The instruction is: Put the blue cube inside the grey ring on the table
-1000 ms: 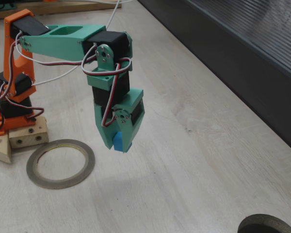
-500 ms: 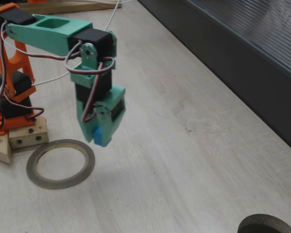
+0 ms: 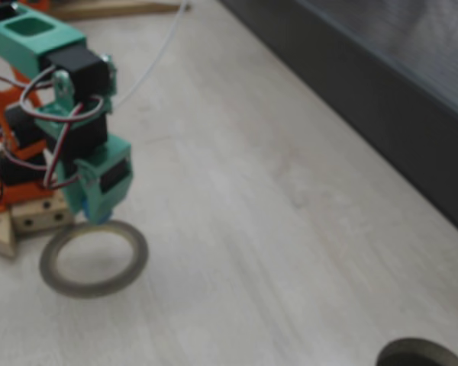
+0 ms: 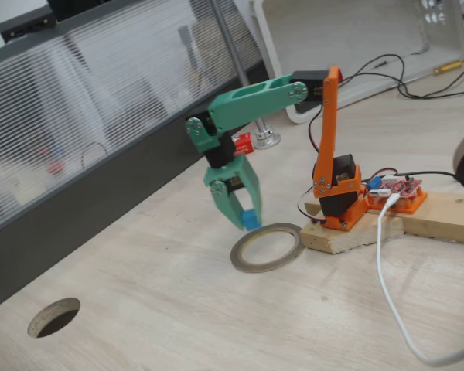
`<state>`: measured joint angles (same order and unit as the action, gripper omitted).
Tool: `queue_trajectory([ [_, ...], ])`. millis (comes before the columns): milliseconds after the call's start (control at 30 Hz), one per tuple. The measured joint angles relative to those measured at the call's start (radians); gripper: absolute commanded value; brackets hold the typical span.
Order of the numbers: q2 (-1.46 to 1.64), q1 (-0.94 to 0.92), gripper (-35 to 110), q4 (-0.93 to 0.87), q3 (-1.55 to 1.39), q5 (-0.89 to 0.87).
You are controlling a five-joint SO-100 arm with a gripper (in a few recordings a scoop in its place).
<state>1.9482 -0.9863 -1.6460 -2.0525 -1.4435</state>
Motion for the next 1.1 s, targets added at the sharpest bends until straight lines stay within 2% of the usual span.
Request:
queue_trajectory([
  [233,0.161,-0.003,15,0.000,-0.239,0.000],
  [833,0.176,-0.003,15,0.000,-0.249,0.000],
  [1100,0.175,-0.003,15,0.179,-0.249,0.000],
])
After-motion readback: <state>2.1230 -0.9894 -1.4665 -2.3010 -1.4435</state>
